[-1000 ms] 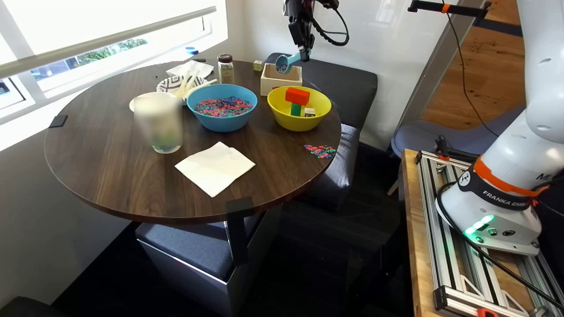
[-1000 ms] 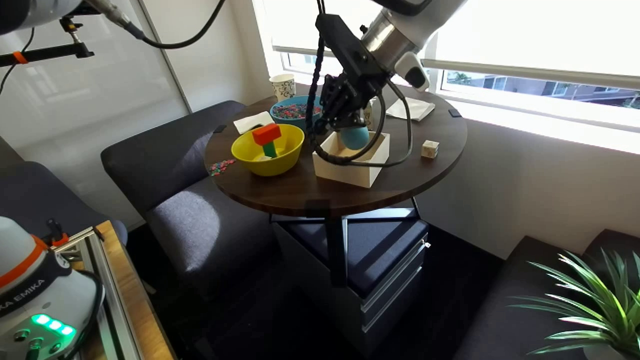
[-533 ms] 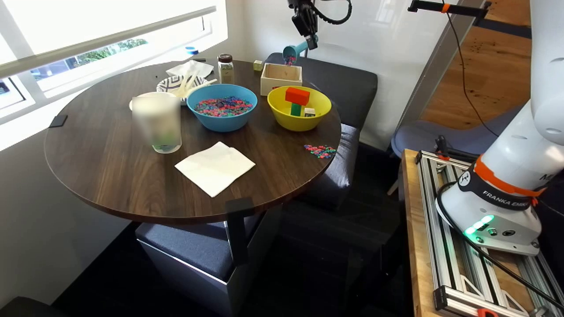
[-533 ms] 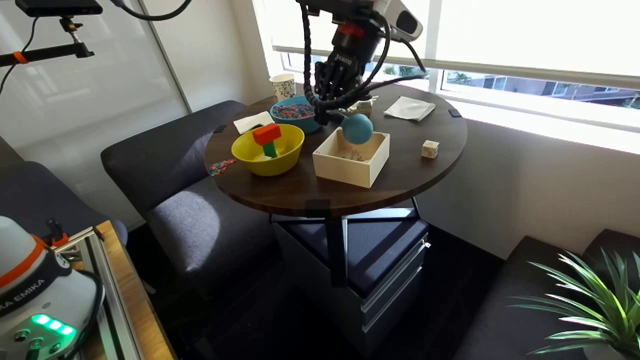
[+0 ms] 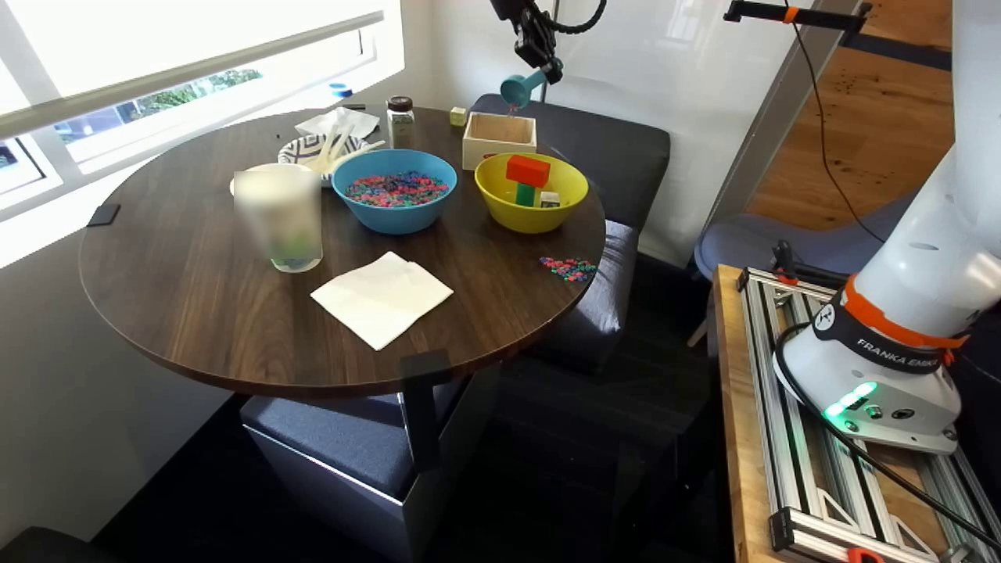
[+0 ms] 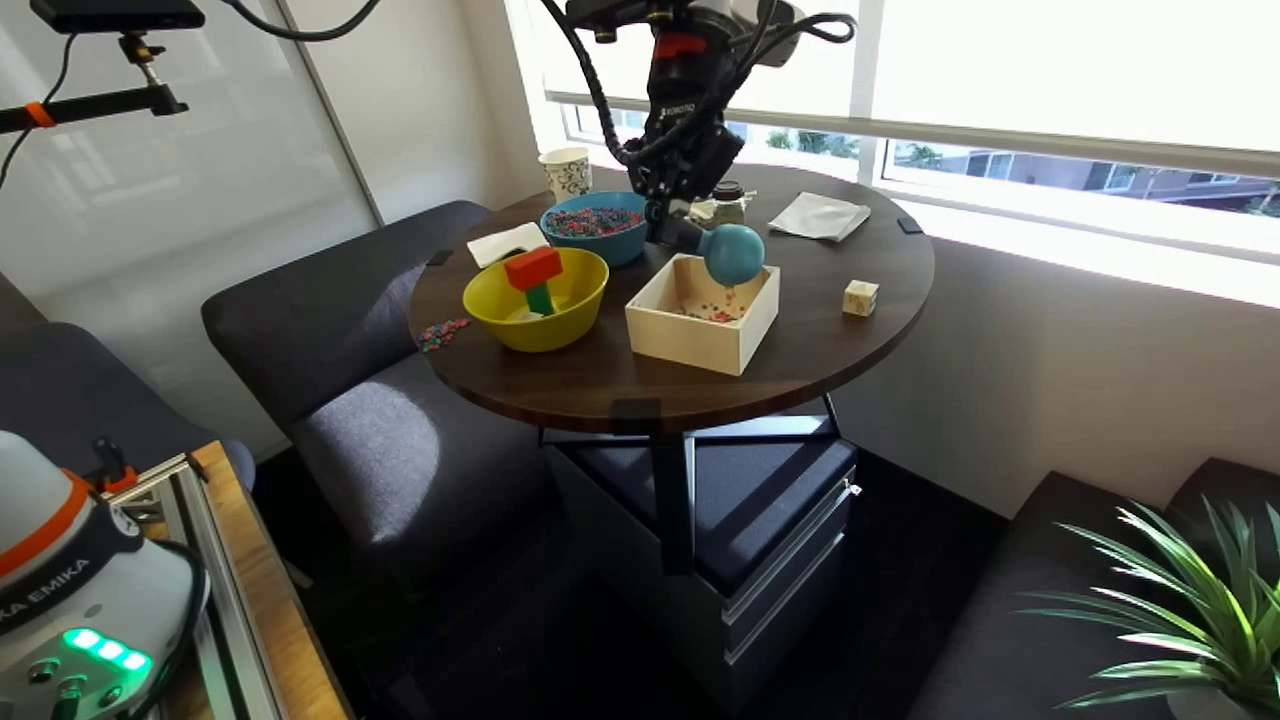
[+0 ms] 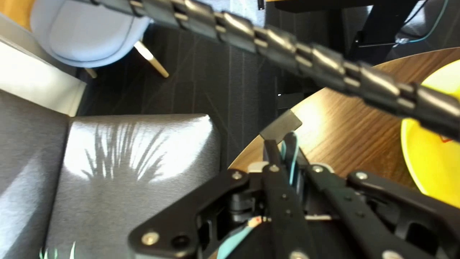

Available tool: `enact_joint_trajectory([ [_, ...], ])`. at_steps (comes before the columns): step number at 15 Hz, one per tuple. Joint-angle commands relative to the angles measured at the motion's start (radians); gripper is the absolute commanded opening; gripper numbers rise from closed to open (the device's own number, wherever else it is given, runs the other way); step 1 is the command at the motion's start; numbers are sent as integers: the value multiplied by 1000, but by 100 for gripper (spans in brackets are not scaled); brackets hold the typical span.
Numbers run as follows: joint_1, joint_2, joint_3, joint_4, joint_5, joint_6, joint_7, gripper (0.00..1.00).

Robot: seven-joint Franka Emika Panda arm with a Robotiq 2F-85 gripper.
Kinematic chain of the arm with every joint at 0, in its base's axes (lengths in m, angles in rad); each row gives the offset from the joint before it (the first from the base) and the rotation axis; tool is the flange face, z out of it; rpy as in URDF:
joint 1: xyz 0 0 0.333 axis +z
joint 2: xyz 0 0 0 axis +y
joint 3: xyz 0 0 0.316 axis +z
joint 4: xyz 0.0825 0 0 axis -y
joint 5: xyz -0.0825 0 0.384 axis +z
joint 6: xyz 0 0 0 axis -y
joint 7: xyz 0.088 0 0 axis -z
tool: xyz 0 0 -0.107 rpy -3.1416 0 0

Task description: Scoop some contents from the blue bowl into the box

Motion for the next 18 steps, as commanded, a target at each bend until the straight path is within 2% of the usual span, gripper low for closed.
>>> enact_joint_trajectory([
  [1, 89, -68, -63, -101, -47, 71, -3, 2],
  [4, 117, -88, -77, -121, -25, 87, -4, 2],
  [8, 76, -68, -68, -21, 191, -35, -46, 2],
  [14, 67, -106, -40, -22, 471, -191, -89, 2],
  [18, 68, -88, -17, 7, 663, -271, -111, 2],
])
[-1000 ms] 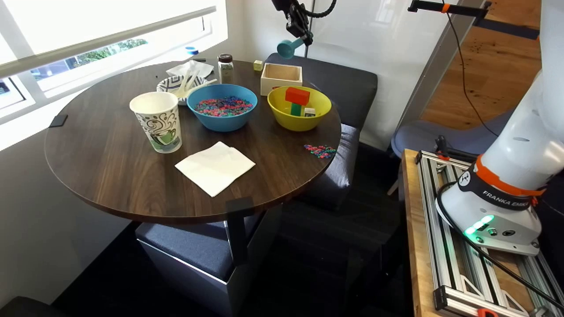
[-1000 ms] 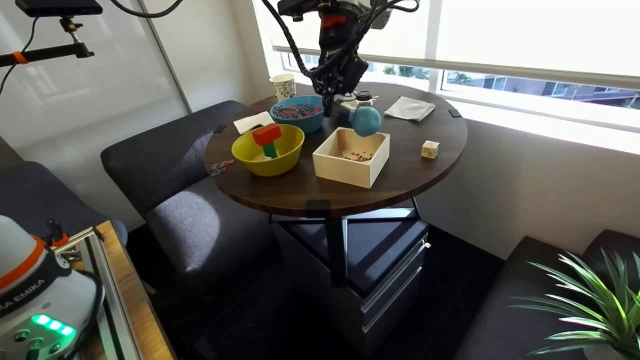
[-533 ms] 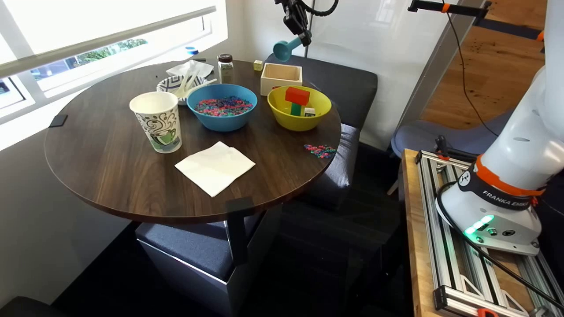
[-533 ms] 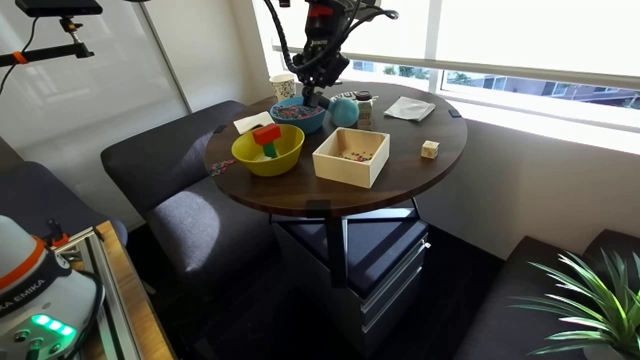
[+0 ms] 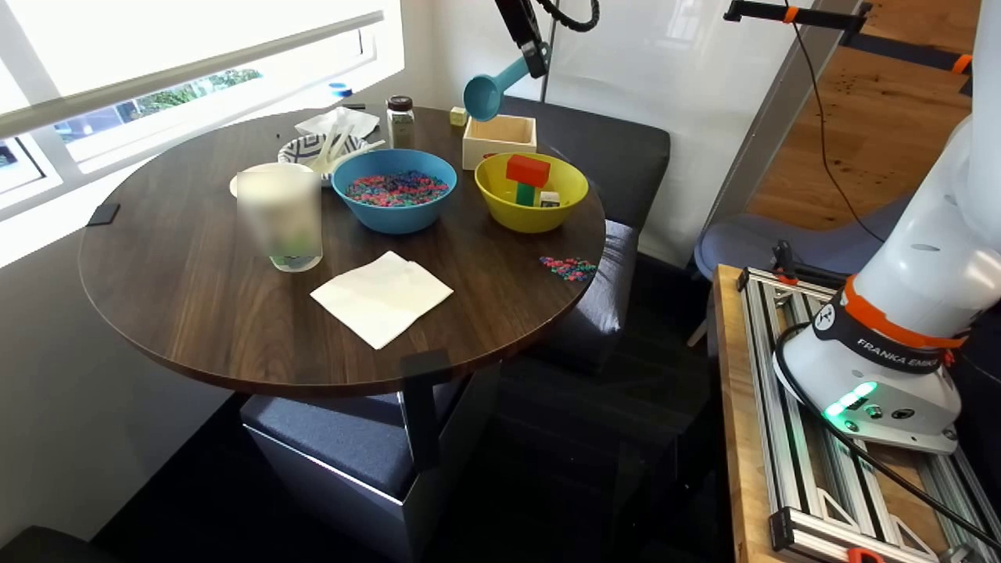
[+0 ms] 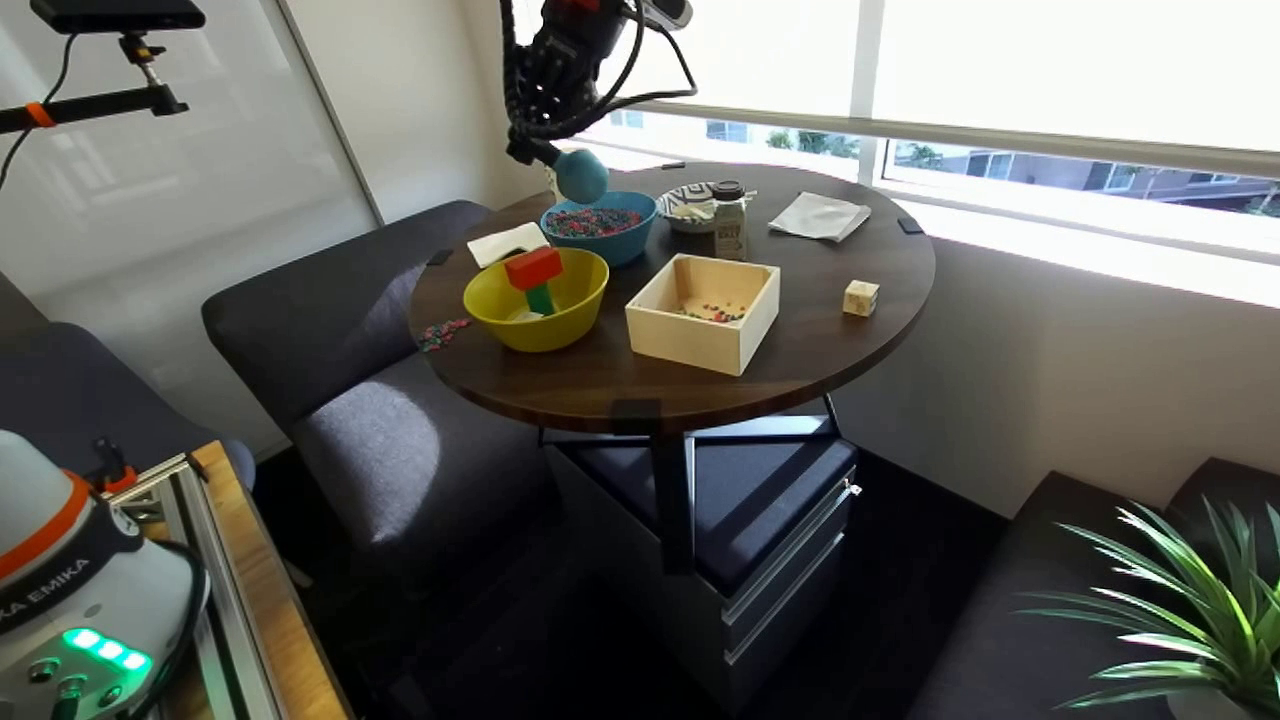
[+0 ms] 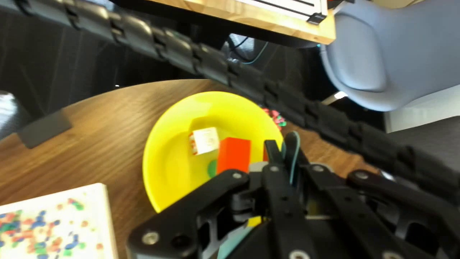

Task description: Scoop some contents from the blue bowl into the box

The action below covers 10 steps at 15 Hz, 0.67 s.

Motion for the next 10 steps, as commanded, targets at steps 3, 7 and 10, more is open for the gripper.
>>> enact_joint_trajectory([
  [3, -20, 74, 22, 70, 229, -98, -75, 2],
  [7, -67, 206, 30, 170, 333, -173, -163, 2],
  [10, -102, 303, 55, 248, 370, -254, -247, 2],
])
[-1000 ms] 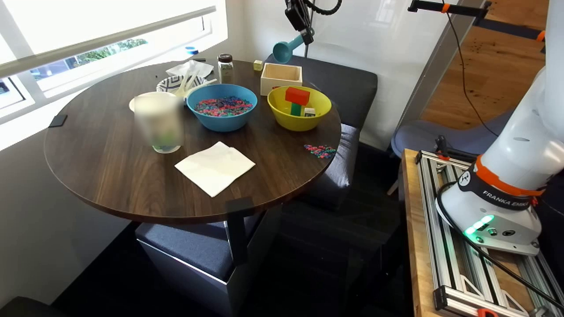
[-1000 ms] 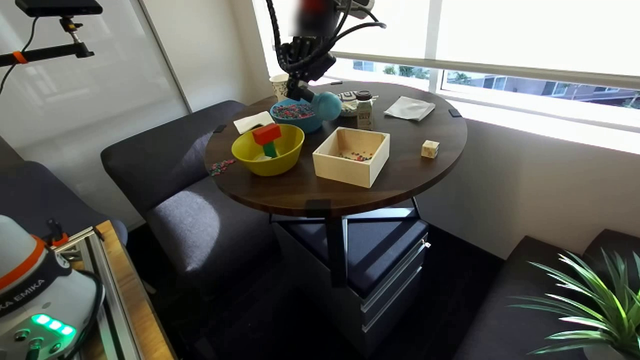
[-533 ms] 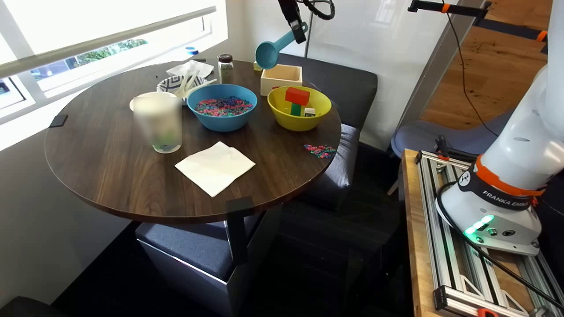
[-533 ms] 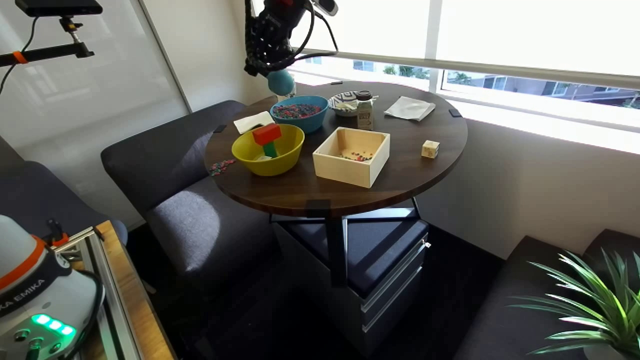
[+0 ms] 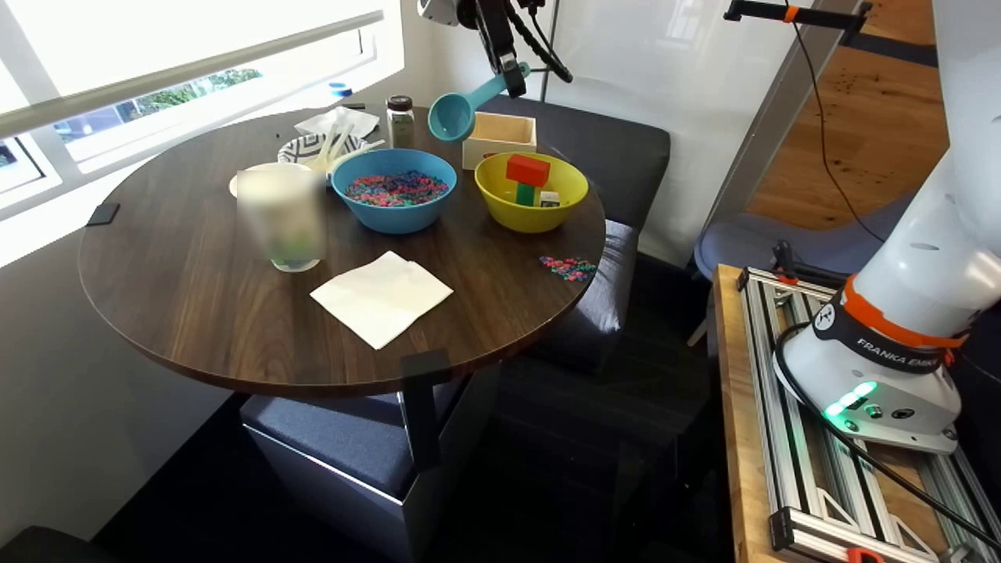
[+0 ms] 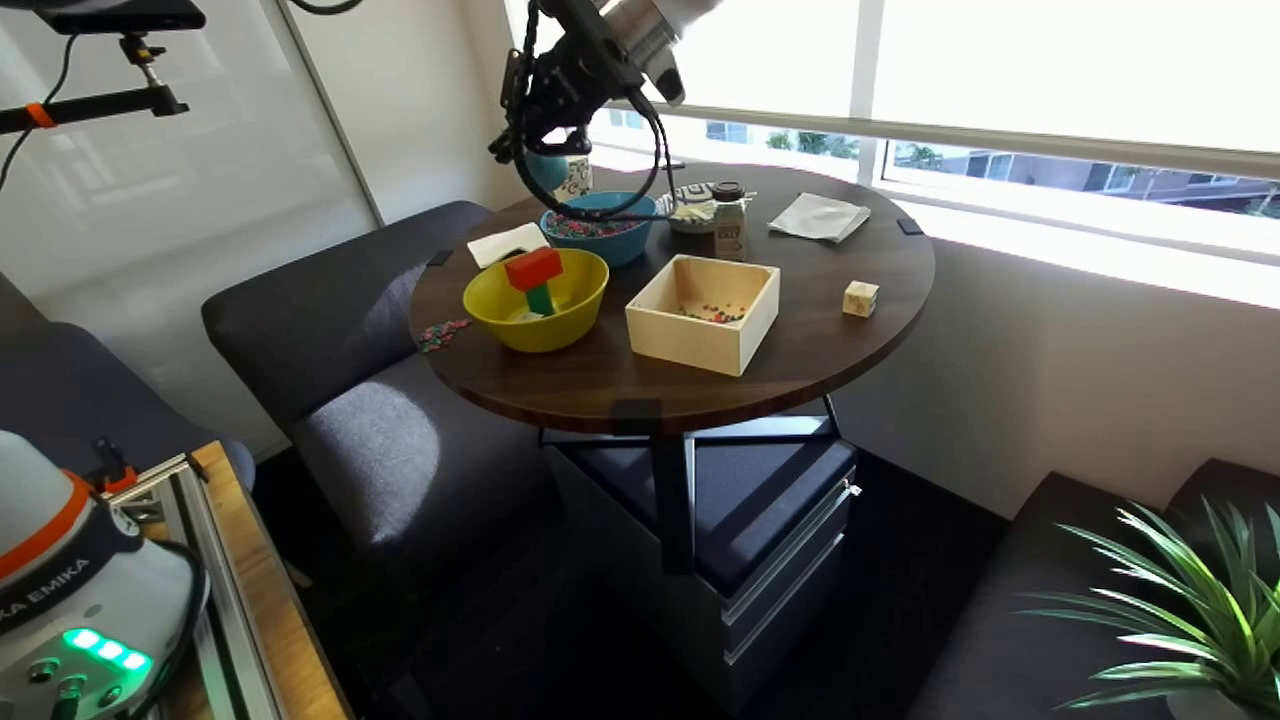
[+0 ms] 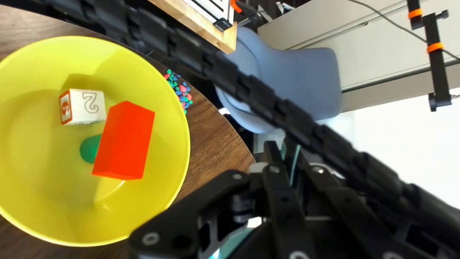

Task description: Scoop some contents from the blue bowl into the box

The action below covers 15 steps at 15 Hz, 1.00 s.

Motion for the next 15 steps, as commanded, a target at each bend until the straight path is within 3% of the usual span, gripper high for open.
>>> enact_joint_trajectory([
  [1, -50, 152, 46, 157, 61, -134, -74, 2],
  [2, -57, 186, 55, 191, 77, -172, -78, 2],
  [3, -110, 153, 162, 73, 40, -91, -70, 2],
  [6, -136, 218, 236, 130, 56, -98, -9, 2],
  [11, -126, 281, 253, 265, 50, -94, 53, 2],
  [12, -93, 287, 199, 303, 57, -94, 44, 2],
  [15, -89, 318, 180, 370, 48, -90, 74, 2],
])
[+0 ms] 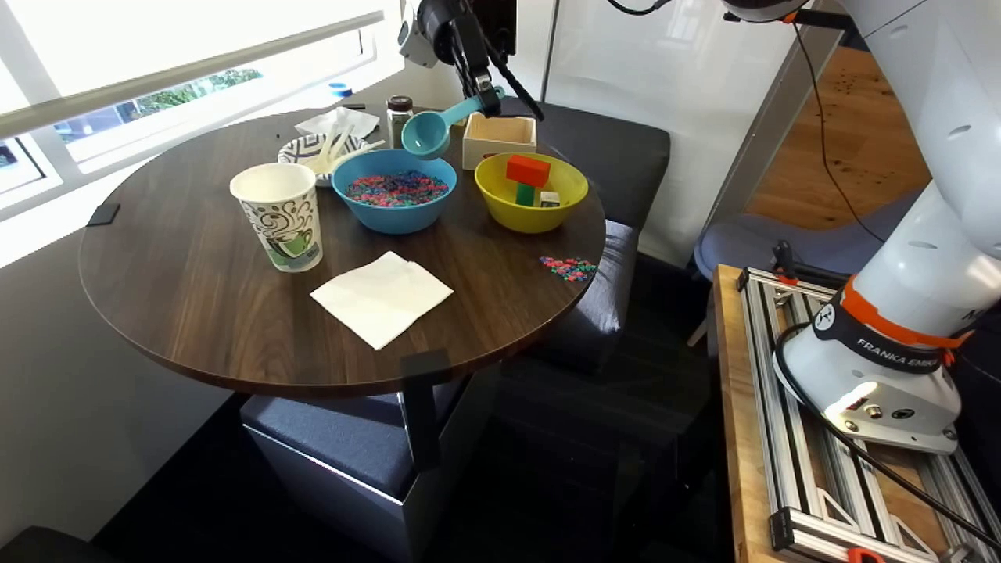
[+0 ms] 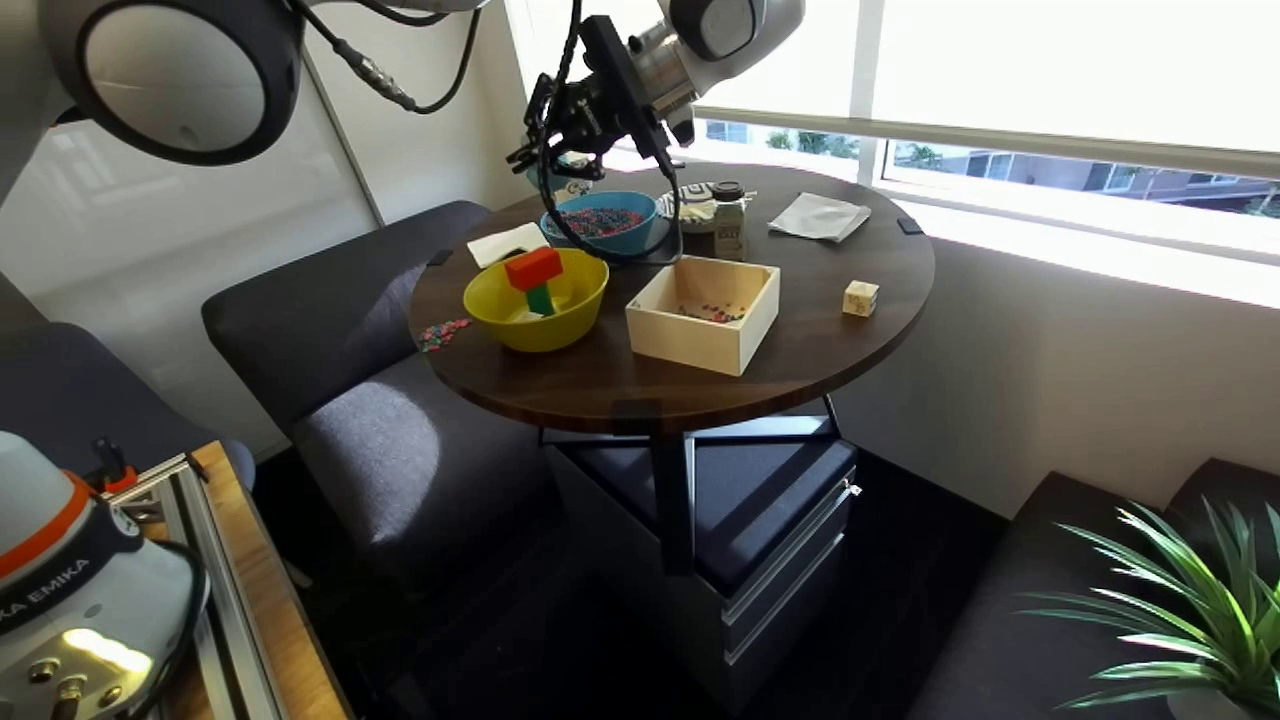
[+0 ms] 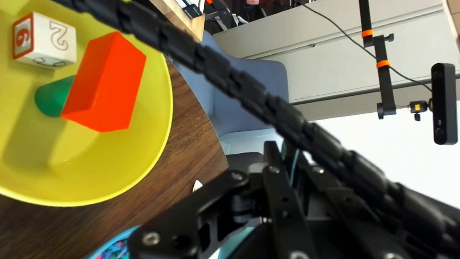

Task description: Scoop some contents from the blue bowl into the box

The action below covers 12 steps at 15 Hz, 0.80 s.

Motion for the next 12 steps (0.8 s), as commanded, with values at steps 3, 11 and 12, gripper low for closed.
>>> enact_joint_trajectory([
  [3, 19, 93, -38, 152, 7, 19, 79, 2],
  [11, 43, 146, -51, 203, -40, 98, 160, 47],
  [12, 52, 146, -60, 207, -59, 111, 164, 54],
])
